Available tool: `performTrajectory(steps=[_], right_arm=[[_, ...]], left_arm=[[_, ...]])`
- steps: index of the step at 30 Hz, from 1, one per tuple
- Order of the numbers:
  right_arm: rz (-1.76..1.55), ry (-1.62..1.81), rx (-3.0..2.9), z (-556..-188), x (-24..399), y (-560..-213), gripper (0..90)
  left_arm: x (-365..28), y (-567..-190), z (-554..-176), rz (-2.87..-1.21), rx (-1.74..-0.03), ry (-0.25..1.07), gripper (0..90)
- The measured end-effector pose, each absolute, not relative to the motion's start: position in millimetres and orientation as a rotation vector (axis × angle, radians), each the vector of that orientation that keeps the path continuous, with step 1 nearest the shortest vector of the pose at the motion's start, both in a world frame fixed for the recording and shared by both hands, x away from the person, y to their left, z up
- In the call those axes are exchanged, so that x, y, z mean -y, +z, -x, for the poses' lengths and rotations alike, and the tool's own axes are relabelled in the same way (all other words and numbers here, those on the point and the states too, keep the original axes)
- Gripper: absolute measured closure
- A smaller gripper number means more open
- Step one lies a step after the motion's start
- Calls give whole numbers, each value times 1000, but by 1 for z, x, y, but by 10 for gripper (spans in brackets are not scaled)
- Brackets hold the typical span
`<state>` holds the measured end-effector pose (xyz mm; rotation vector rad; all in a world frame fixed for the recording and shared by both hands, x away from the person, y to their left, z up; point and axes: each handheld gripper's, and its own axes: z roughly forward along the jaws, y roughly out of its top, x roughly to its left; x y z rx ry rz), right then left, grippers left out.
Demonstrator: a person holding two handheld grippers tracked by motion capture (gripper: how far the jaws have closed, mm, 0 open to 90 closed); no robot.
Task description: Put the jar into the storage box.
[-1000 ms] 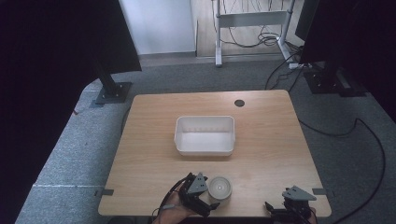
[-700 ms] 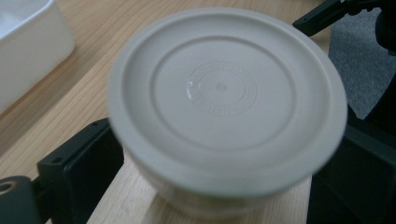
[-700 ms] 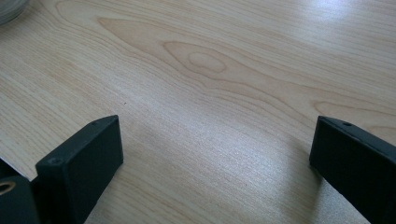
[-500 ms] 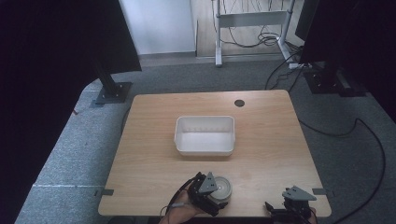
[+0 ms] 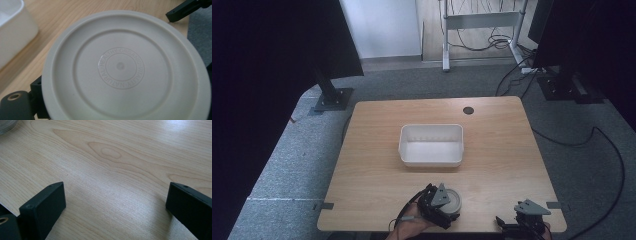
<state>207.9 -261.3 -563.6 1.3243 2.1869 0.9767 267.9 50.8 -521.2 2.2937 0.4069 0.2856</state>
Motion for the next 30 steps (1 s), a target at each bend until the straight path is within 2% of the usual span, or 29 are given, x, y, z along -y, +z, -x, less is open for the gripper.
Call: performTrajectory(steps=[5, 30], right_arm=[[-1326, 978, -2187, -208, 261, -564, 23], [-1323, 977, -2188, -208, 262, -564, 23]], left_arm=[[-54, -516, -274, -2268, -439, 242, 99], [-59, -495, -303, -2262, -482, 309, 99]])
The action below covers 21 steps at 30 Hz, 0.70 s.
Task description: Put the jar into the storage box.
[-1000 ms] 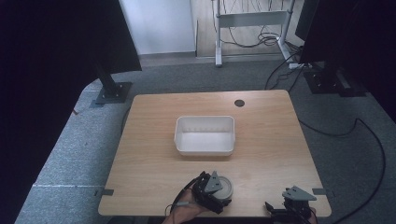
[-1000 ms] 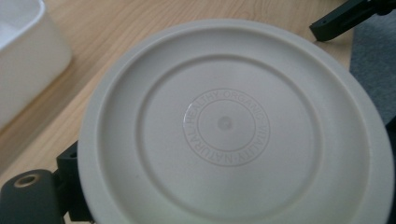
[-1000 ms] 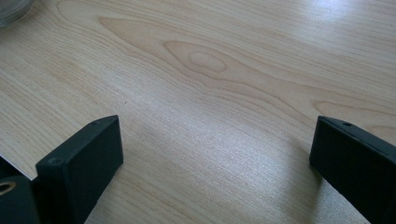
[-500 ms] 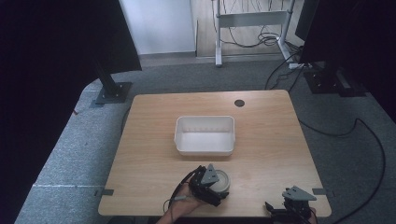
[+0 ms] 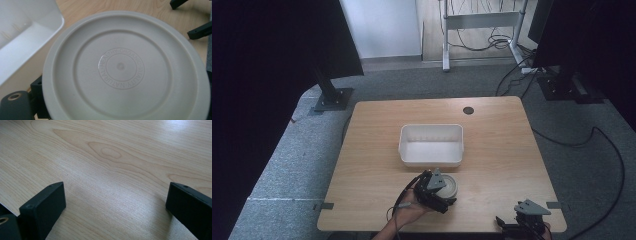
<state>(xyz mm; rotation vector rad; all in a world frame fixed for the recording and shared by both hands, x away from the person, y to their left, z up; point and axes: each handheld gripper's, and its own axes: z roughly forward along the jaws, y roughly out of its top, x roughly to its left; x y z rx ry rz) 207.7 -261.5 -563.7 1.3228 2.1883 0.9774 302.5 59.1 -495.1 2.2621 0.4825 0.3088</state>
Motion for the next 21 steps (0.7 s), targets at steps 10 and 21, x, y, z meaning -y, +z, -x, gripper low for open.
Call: performTrajectory(steps=[10, 21], right_arm=[[-1322, 977, -2188, -208, 262, -564, 23], [-1323, 978, -2188, -207, 262, -564, 23]], left_arm=[[-64, -485, -321, -2253, -510, 333, 100], [-70, -474, -346, -2228, -561, 356, 100]])
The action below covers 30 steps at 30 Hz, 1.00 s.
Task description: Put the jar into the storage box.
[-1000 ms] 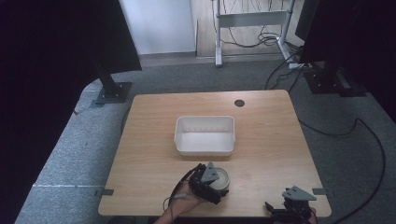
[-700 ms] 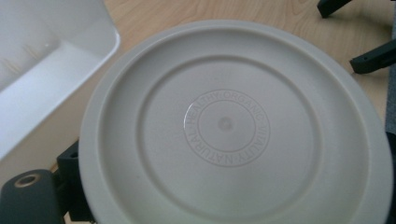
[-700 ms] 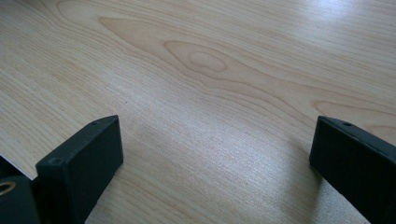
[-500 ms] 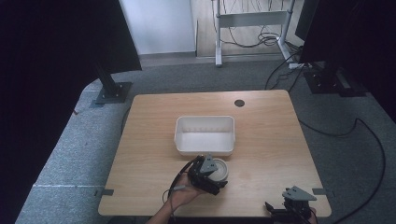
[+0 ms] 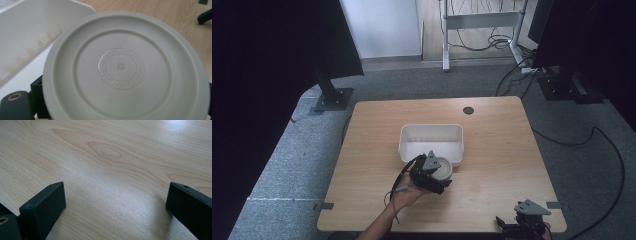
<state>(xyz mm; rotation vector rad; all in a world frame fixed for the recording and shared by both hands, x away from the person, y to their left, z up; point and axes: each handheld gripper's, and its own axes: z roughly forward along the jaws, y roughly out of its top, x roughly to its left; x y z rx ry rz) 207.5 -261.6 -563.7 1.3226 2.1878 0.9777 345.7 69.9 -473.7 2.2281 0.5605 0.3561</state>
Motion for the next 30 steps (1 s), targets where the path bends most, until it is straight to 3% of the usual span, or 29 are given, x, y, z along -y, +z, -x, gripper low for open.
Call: performTrajectory(steps=[30], right_arm=[[-1322, 980, -2187, -207, 262, -564, 23]], left_arm=[[-68, -469, -402, -2203, -656, 446, 100]])
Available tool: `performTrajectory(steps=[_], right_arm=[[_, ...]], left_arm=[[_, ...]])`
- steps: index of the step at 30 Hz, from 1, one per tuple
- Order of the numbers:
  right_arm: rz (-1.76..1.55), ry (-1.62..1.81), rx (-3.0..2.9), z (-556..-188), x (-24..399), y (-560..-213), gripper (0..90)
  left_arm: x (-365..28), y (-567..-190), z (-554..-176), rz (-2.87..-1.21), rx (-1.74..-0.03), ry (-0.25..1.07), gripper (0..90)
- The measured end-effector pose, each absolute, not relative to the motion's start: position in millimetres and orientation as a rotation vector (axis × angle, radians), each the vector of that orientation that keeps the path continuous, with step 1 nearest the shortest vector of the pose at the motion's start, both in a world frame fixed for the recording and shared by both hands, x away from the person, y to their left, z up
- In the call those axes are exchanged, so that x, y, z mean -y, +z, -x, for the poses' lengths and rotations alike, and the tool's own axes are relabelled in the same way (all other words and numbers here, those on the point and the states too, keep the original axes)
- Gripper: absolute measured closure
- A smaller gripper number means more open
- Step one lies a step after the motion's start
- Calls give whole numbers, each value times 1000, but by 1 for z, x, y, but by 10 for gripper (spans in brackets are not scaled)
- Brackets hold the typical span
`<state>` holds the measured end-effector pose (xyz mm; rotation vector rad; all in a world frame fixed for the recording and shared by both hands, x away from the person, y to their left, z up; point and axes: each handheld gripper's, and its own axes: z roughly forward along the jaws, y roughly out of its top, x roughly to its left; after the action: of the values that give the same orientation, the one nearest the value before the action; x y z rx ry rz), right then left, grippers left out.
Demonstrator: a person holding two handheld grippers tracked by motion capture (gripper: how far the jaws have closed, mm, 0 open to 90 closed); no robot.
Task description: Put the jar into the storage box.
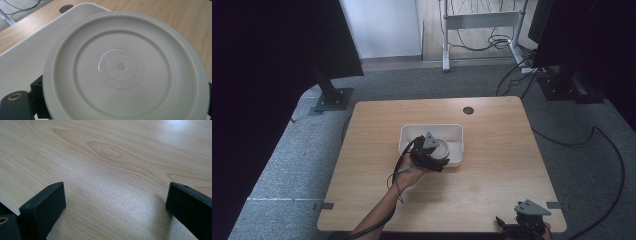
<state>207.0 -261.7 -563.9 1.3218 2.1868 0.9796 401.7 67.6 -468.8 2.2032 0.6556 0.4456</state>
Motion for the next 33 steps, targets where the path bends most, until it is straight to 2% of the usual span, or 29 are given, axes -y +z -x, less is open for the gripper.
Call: performTrajectory(steps=[18, 33], right_arm=[[-1323, 980, -2186, -207, 262, -564, 23], [-1324, 980, -2186, -206, 262, -564, 23]], left_arm=[[-65, -474, -429, -2176, -724, 463, 100], [-58, -497, -440, -2179, -778, 487, 100]])
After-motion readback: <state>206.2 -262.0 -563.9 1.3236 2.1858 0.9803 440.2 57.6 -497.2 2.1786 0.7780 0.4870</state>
